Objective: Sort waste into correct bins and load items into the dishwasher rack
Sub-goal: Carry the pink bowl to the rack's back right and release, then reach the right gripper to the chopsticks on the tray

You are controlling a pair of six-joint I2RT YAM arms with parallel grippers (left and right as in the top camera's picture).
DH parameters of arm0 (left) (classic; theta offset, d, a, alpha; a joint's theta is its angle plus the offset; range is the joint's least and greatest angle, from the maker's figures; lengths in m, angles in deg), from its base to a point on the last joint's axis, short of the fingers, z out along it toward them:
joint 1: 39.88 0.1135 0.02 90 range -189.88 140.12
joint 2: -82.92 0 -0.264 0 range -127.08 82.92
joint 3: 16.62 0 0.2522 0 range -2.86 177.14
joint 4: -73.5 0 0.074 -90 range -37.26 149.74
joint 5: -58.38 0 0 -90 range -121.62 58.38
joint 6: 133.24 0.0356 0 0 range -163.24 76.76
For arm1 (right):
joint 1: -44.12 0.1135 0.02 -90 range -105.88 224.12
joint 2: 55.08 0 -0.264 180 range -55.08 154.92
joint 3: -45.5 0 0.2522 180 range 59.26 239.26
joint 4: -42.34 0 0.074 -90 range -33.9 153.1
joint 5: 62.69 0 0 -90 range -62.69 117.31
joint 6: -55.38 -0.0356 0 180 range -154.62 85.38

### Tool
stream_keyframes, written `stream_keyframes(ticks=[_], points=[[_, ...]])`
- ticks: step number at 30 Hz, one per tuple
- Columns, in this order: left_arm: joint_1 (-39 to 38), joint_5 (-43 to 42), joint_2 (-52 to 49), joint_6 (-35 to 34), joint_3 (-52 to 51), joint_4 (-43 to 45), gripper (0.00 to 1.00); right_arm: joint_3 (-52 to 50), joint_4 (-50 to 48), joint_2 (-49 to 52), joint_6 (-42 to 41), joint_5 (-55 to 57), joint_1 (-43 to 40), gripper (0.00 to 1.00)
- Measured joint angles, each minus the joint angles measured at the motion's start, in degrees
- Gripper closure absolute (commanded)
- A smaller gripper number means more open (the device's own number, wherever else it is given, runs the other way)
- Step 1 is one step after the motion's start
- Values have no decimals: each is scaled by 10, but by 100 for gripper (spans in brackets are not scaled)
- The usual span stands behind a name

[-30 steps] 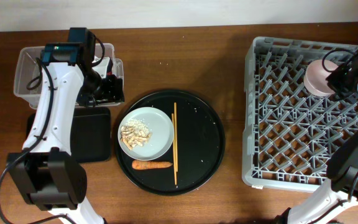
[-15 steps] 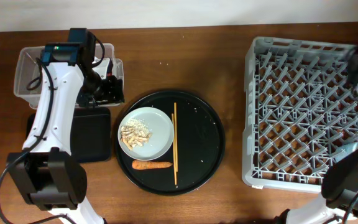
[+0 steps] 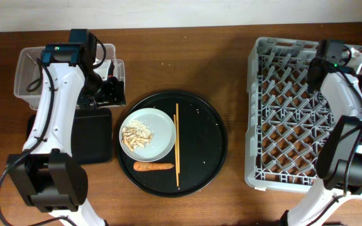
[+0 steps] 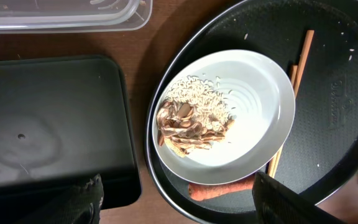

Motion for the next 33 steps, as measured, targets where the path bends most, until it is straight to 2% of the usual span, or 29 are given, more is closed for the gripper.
stream_keyframes(ticks=[2,3,5,11,12,14,17,19,21,23,24,26,28,30,31,33], points=[[0,0,0,0,0,0,24,-10,-5,0,-1,11,9,86],[0,0,0,0,0,0,24,-12,-2,0,-1,11,14,73],[0,0,0,0,0,0,24,-16,8,0,-1,3,34,61],[0,0,0,0,0,0,24,-22,14,0,2,-38,78,47],[0,0,0,0,0,0,24,-22,14,0,3,-42,80,38],[0,0,0,0,0,0,24,-22,11,0,3,-53,87,28],[0,0,0,0,0,0,24,-23,17,0,2,-75,94,26],[0,0,0,0,0,0,23,-23,37,-2,2,-137,97,25],[0,0,0,0,0,0,19,-24,65,-23,2,-231,97,19],[0,0,0,0,0,0,4,-27,106,-99,2,-365,99,18],[0,0,0,-2,0,1,1,-27,120,-135,2,-425,99,20],[0,0,0,-3,0,0,1,-27,151,-203,1,-600,100,23],[0,0,0,-3,0,0,1,-26,175,-229,0,-739,108,23],[0,0,0,-3,0,0,1,-26,195,-225,0,-825,149,23],[0,0,0,-3,0,0,1,-26,196,-221,0,-853,200,23],[0,0,0,-3,0,-1,1,-26,196,-214,-2,-873,256,23]])
